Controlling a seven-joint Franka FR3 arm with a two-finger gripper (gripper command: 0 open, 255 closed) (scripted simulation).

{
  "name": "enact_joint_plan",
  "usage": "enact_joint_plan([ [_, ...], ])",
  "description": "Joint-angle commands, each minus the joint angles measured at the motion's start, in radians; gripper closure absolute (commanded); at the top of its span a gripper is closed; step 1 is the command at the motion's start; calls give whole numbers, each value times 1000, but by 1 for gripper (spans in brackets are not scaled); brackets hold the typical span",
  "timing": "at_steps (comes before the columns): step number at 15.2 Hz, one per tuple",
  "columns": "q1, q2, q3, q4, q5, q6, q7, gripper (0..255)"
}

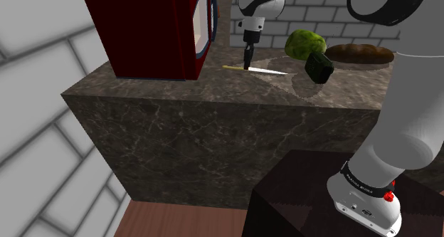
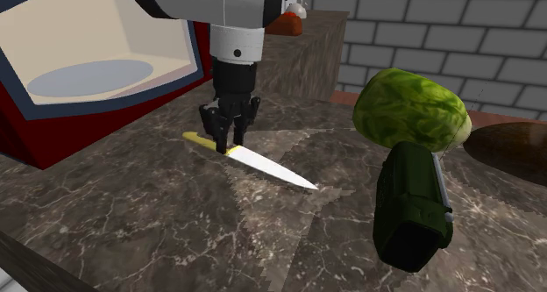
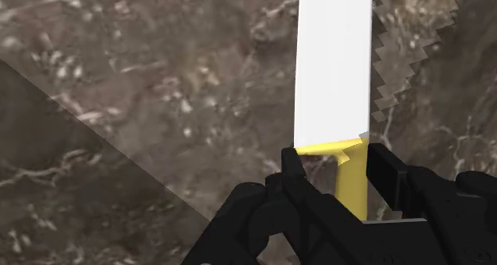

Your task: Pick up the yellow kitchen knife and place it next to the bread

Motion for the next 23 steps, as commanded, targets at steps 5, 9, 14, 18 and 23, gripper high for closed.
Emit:
enact_joint_plan([
  [5,0,5,1,-2,1,-3,-3,255],
  [9,1,-4,2,12,-2,-25,5,255],
  [14,0,-16,0,62,-8,-86,17,255],
  [18,24,-188,-5,-193,-24,163,-22,0],
  [23,52,-410,-7,-611,20,671,-145,0],
])
